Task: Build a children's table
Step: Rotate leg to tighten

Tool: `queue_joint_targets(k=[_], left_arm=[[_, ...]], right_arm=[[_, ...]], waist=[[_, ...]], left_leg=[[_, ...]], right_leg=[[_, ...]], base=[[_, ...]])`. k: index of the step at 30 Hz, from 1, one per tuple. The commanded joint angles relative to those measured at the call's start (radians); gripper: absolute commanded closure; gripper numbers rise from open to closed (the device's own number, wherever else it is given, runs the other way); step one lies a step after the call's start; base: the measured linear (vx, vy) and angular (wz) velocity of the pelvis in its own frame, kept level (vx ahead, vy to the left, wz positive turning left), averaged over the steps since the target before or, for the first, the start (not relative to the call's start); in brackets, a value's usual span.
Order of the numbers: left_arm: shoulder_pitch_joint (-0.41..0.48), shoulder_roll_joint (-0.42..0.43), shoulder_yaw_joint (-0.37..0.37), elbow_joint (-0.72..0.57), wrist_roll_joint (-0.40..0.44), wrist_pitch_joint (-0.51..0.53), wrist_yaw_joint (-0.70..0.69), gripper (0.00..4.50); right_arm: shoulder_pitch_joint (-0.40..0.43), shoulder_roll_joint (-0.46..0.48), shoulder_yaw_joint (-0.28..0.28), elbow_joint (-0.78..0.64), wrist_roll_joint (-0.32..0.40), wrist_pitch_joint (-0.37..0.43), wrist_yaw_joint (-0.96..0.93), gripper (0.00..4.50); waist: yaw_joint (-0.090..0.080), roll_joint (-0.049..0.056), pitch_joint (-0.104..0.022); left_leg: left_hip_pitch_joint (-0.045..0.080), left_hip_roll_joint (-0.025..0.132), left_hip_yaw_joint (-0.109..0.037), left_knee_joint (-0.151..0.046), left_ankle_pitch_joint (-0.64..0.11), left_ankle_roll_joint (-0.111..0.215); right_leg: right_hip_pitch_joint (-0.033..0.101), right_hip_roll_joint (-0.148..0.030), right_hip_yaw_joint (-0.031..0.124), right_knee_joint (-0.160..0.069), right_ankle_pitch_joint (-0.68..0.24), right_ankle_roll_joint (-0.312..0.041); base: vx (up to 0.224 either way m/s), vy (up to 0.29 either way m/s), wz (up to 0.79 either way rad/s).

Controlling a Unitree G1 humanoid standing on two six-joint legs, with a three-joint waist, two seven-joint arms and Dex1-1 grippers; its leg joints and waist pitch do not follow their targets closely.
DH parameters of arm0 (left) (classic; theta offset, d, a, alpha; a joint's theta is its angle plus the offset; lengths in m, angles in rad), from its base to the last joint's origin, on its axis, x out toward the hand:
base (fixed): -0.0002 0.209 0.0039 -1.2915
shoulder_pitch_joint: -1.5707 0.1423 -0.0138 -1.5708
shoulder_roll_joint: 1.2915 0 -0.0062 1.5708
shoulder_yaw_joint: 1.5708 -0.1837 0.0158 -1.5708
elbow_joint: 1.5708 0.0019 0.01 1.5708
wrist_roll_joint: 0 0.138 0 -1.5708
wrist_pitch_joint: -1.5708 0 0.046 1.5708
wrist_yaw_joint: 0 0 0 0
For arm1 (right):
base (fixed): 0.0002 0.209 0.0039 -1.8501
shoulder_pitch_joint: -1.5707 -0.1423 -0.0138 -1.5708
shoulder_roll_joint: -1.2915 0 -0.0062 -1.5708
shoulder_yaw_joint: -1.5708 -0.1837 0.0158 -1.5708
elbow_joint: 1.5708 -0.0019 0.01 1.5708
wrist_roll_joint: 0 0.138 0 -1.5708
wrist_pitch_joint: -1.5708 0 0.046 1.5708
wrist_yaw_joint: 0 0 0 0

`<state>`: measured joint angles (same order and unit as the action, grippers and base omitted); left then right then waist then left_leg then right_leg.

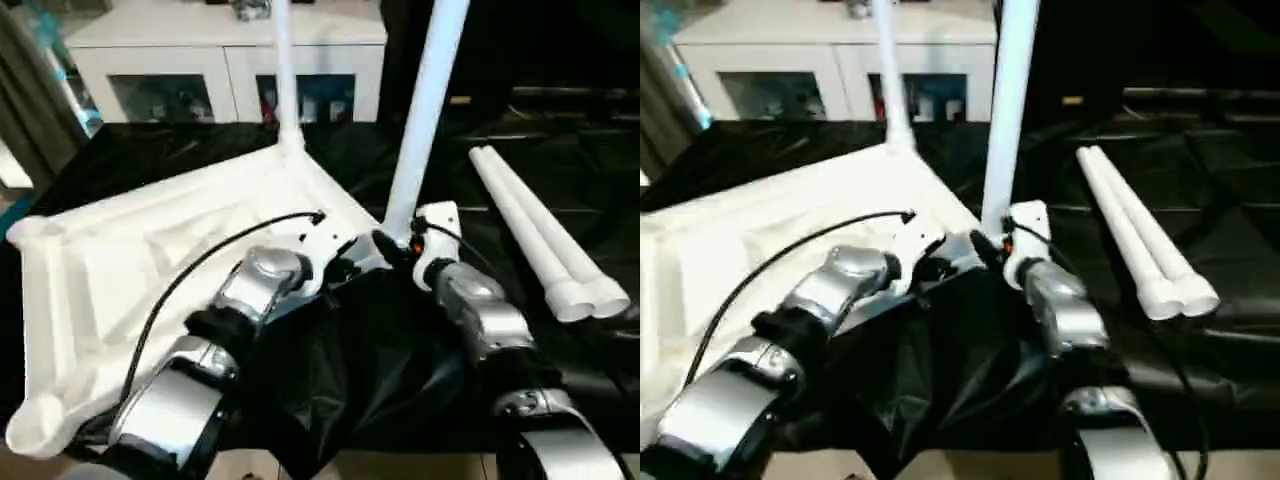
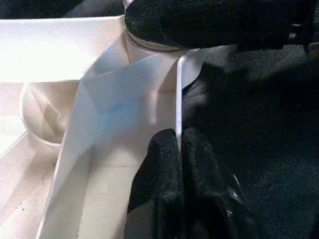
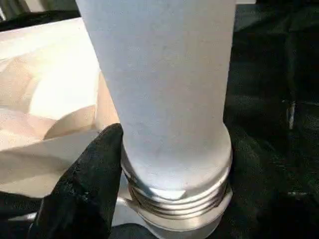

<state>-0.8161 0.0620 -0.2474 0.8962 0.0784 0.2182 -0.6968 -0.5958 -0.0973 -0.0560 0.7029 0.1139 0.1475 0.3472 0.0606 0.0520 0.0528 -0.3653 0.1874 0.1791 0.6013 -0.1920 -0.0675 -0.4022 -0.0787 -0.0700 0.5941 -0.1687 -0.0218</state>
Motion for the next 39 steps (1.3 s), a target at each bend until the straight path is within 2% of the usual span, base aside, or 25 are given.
queue_joint_targets(k=[1, 3, 5, 8, 10, 12, 14, 18, 20, 21, 23, 26, 30, 34, 38, 39], left_arm=[[-0.033, -0.029, 0.008, 0.003, 0.001, -0.028, 0.027, 4.5], [-0.018, -0.003, -0.014, -0.02, 0.002, -0.057, -0.051, 4.5], [-0.009, 0.01, -0.023, -0.033, 0.0, -0.072, -0.09, 4.5], [0.028, 0.062, -0.05, -0.08, -0.019, -0.11, -0.241, 4.5], [0.043, 0.089, -0.059, -0.1, -0.026, -0.112, -0.303, 4.5], [0.07, 0.137, -0.076, -0.137, -0.039, -0.117, -0.413, 4.5], [0.077, 0.154, -0.079, -0.146, -0.042, -0.123, -0.443, 4.5], [0.094, 0.198, -0.077, -0.167, -0.051, -0.143, -0.511, 4.5], [0.097, 0.211, -0.077, -0.174, -0.051, -0.148, -0.531, 4.5], [0.101, 0.224, -0.077, -0.184, -0.052, -0.145, -0.552, 4.5], [0.102, 0.231, -0.077, -0.189, -0.054, -0.144, -0.564, 4.5], [0.099, 0.239, -0.075, -0.186, -0.057, -0.148, -0.566, 4.5], [0.101, 0.238, -0.073, -0.189, -0.059, -0.147, -0.567, 4.5], [0.105, 0.23, -0.071, -0.191, -0.054, -0.14, -0.554, 4.5], [0.097, 0.209, -0.063, -0.167, -0.035, -0.14, -0.48, 4.5], [0.078, 0.176, -0.04, -0.126, -0.025, -0.121, -0.375, 4.5]], right_arm=[[-0.004, 0.063, 0.067, 0.03, 0.004, 0.02, 0.067, 1.0], [0.004, 0.02, 0.094, 0.002, -0.002, 0.014, 0.156, 0.83], [0.011, -0.002, 0.106, -0.014, -0.001, 0.015, 0.207, 0.83], [0.041, -0.082, 0.138, -0.083, 0.016, 0.027, 0.373, 0.83], [0.051, -0.118, 0.148, -0.112, 0.024, 0.034, 0.436, 0.83], [0.065, -0.186, 0.163, -0.163, 0.045, 0.064, 0.554, 0.83], [0.069, -0.208, 0.165, -0.18, 0.054, 0.077, 0.591, 0.83], [0.084, -0.27, 0.178, -0.23, 0.07, 0.1, 0.701, 0.83], [0.089, -0.287, 0.184, -0.242, 0.07, 0.104, 0.731, 0.83], [0.091, -0.303, 0.196, -0.248, 0.068, 0.115, 0.753, 0.83], [0.093, -0.309, 0.202, -0.245, 0.064, 0.114, 0.758, 1.1], [0.098, -0.308, 0.208, -0.241, 0.059, 0.112, 0.764, 1.22], [0.102, -0.3, 0.21, -0.255, 0.068, 0.132, 0.769, 1.62], [0.118, -0.291, 0.215, -0.272, 0.067, 0.142, 0.757, 1.71], [0.125, -0.257, 0.189, -0.228, 0.037, 0.098, 0.641, 1.74], [0.115, -0.213, 0.152, -0.154, 0.01, 0.068, 0.489, 1.74]], waist=[[0.001, -0.011, -0.07], [0.0, -0.013, -0.071], [-0.002, -0.014, -0.072], [0.001, -0.014, -0.073], [0.005, -0.009, -0.075], [0.01, -0.009, -0.074], [0.013, -0.003, -0.073], [0.029, -0.004, -0.071], [0.03, -0.006, -0.071], [0.028, -0.01, -0.07], [0.029, -0.009, -0.071], [0.029, -0.009, -0.071], [0.029, -0.009, -0.071], [0.03, -0.009, -0.073], [0.025, -0.01, -0.07], [0.018, -0.008, -0.066]], left_leg=[[0.002, 0.029, -0.013, -0.073, -0.171, 0.073], [-0.001, 0.028, -0.013, -0.071, -0.161, 0.088], [-0.003, 0.029, -0.013, -0.069, -0.15, 0.1], [-0.004, 0.032, -0.012, -0.067, -0.132, 0.12], [-0.002, 0.037, -0.01, -0.065, -0.118, 0.135], [0.0, 0.04, -0.01, -0.066, -0.127, 0.134], [0.003, 0.043, -0.009, -0.066, -0.137, 0.13], [0.006, 0.045, -0.01, -0.07, -0.169, 0.101], [0.006, 0.044, -0.01, -0.071, -0.173, 0.095], [0.004, 0.043, -0.01, -0.071, -0.167, 0.091], [0.004, 0.043, -0.009, -0.07, -0.161, 0.09], [0.003, 0.041, -0.009, -0.069, -0.153, 0.087], [0.004, 0.042, -0.01, -0.069, -0.149, 0.086], [0.003, 0.042, -0.009, -0.068, -0.134, 0.091], [0.002, 0.04, -0.01, -0.07, -0.151, 0.077], [0.005, 0.039, -0.009, -0.072, -0.18, 0.061]], right_leg=[[0.055, -0.065, 0.038, -0.077, -0.247, -0.198], [0.059, -0.066, 0.036, -0.073, -0.217, -0.21], [0.061, -0.066, 0.037, -0.07, -0.19, -0.219], [0.065, -0.067, 0.037, -0.064, -0.151, -0.237], [0.062, -0.065, 0.037, -0.059, -0.109, -0.255], [0.063, -0.065, 0.036, -0.057, -0.108, -0.267], [0.057, -0.065, 0.037, -0.057, -0.118, -0.269], [0.056, -0.065, 0.039, -0.058, -0.145, -0.261], [0.057, -0.066, 0.039, -0.06, -0.155, -0.254], [0.058, -0.067, 0.039, -0.061, -0.166, -0.249], [0.058, -0.068, 0.04, -0.06, -0.172, -0.248], [0.056, -0.067, 0.039, -0.061, -0.18, -0.244], [0.056, -0.066, 0.039, -0.06, -0.178, -0.243], [0.057, -0.066, 0.039, -0.057, -0.151, -0.246], [0.055, -0.068, 0.039, -0.062, -0.191, -0.237], [0.049, -0.069, 0.039, -0.071, -0.254, -0.223]], base=[[0.0, 0.0, 0.0], [0.0, 0.0, 0.0], [0.0, 0.0, 0.0], [0.0, 0.0, 0.0], [0.0, 0.0, 0.0], [0.0, 0.0, 0.0], [0.0, 0.0, 0.0], [0.0, 0.0, 0.0], [0.0, 0.0, 0.0], [0.0, 0.0, 0.0], [0.0, 0.0, 0.0], [0.0, 0.0, 0.0], [0.0, 0.0, 0.0], [0.0, 0.0, 0.0], [0.0, 0.0, 0.0], [0.0, 0.0, 0.0]])
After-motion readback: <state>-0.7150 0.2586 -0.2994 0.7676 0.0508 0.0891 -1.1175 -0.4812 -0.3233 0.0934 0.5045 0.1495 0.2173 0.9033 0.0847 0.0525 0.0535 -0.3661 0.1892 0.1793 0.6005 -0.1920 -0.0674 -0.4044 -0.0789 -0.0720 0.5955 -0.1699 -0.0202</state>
